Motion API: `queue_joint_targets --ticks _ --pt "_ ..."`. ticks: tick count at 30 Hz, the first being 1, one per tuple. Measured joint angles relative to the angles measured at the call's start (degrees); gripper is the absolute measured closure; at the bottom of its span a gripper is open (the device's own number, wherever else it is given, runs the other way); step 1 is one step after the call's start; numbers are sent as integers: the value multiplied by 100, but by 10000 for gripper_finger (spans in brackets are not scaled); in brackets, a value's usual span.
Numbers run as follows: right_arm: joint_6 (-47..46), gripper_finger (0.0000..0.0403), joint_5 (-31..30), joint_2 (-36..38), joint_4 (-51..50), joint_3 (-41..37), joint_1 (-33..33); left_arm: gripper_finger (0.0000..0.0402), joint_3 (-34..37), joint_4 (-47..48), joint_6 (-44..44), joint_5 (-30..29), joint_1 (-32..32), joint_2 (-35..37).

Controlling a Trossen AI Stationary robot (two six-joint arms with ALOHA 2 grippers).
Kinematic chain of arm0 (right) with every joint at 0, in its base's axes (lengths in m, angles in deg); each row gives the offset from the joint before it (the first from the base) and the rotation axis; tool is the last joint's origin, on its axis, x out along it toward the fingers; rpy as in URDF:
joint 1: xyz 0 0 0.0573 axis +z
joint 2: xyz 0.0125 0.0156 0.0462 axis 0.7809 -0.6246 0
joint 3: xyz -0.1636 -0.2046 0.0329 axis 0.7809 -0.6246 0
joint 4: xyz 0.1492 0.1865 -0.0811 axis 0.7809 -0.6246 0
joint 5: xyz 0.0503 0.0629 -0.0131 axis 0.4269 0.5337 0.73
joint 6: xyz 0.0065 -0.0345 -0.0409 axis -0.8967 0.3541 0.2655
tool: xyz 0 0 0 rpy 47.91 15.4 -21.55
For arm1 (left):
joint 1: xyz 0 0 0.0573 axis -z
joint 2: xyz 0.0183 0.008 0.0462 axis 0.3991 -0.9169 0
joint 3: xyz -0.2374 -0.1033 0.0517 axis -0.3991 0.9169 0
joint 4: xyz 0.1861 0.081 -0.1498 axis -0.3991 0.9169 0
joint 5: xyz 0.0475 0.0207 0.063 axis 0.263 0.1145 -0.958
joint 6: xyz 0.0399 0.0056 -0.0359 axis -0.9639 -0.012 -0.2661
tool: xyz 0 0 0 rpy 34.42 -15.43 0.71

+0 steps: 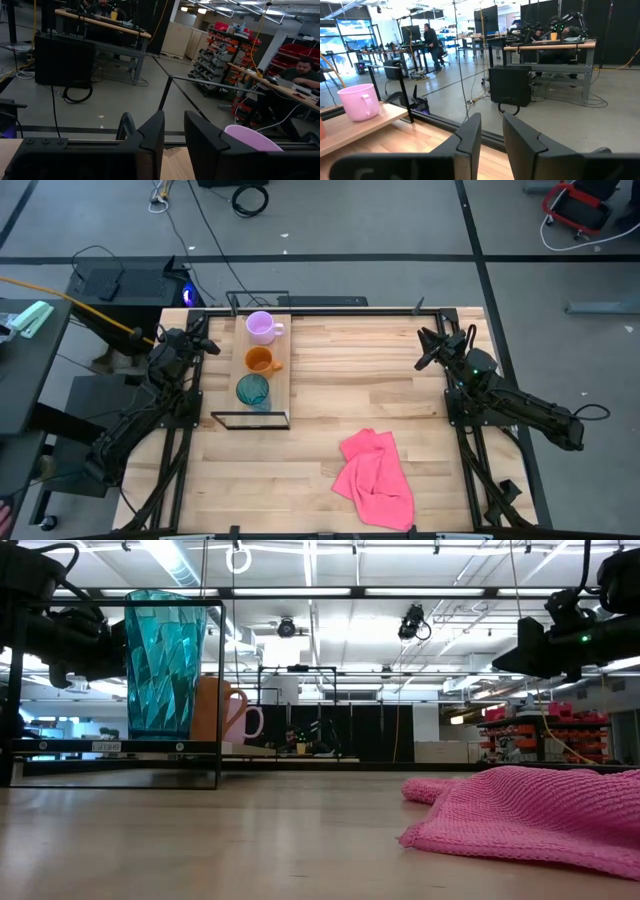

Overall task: Stack small to large cups/mugs on shelf
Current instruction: Return to Home Position

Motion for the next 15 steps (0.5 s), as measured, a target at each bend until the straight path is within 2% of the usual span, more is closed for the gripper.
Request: queue_joint_targets --ticks 15 --pt "0 315 -2 0 0 0 2 313 0 0 0 0 0 0"
